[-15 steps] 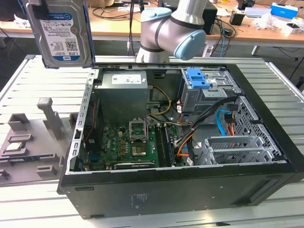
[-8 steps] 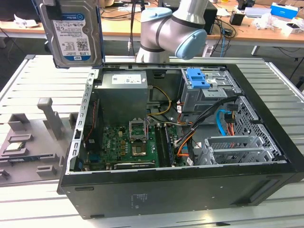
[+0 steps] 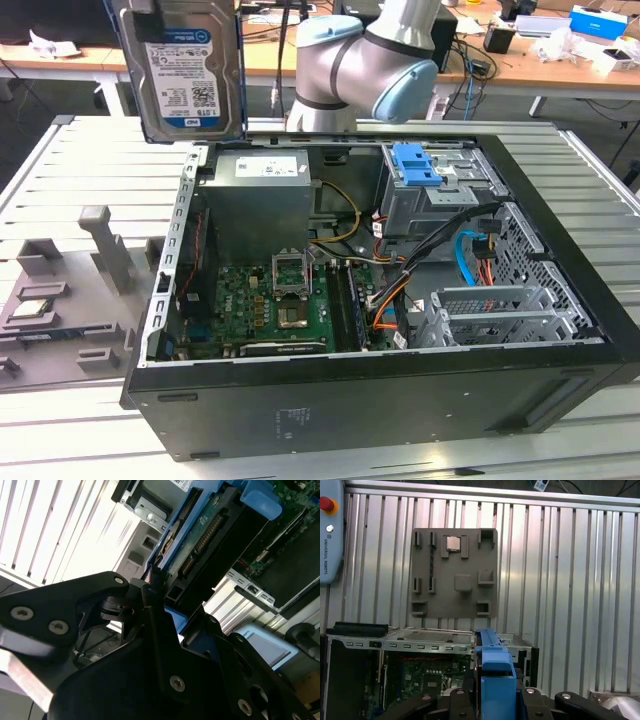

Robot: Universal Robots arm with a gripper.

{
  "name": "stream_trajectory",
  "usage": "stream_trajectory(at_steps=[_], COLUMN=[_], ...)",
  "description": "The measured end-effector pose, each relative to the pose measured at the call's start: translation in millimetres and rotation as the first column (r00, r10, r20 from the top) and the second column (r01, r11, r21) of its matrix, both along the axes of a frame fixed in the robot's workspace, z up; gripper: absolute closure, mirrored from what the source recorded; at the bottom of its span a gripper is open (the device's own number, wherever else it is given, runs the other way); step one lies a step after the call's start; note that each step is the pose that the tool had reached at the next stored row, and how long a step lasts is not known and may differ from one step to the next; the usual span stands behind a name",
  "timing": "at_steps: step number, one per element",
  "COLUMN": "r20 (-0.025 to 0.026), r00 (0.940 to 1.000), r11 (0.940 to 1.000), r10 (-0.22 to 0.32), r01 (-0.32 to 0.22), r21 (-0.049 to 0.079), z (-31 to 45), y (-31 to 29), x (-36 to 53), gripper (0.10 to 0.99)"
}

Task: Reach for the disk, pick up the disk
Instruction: 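Pick up the disk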

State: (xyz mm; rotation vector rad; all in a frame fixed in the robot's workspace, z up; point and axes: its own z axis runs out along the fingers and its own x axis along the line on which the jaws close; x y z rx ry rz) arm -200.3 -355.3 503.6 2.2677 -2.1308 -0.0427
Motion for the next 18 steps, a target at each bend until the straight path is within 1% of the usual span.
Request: stream_trajectory(at_steps=[5,6,7,9,10,13,15,16,18], r20=[0.0000,0.0000,0.0000,0.0000,0.0000,0.0000,0.0000,0.0000,0.0001], r00=[1.0000,1.0000,1.0000,1.0000,1.0000,1.0000,1.0000,1.0000,1.0000], r11=[1.0000,1.0000,1.0000,1.0000,1.0000,1.0000,1.0000,1.0000,1.0000], r10=[0.000,0.000,0.000,0.000,0.000,0.000,0.000,0.000,0.000], r01=[0.000,0.000,0.000,0.000,0.000,0.000,0.000,0.000,0.000], r21=[0.000,0.000,0.000,0.000,0.000,0.000,0.000,0.000,0.000], z=[0.0,-0.1,0.0,0.0,0.0,0.0,0.0,0.0,-0.1], y=[0.5,0.6,0.8,1.1,1.4,1.6,1.6,1.7,1.7], x=[21.0,23.6,32.5,41.0,48.2,59.5,64.6,69.6,75.0], gripper=[0.718,0.718,0.718,0.718,0.718,0.718,0.718,0.718,0.718])
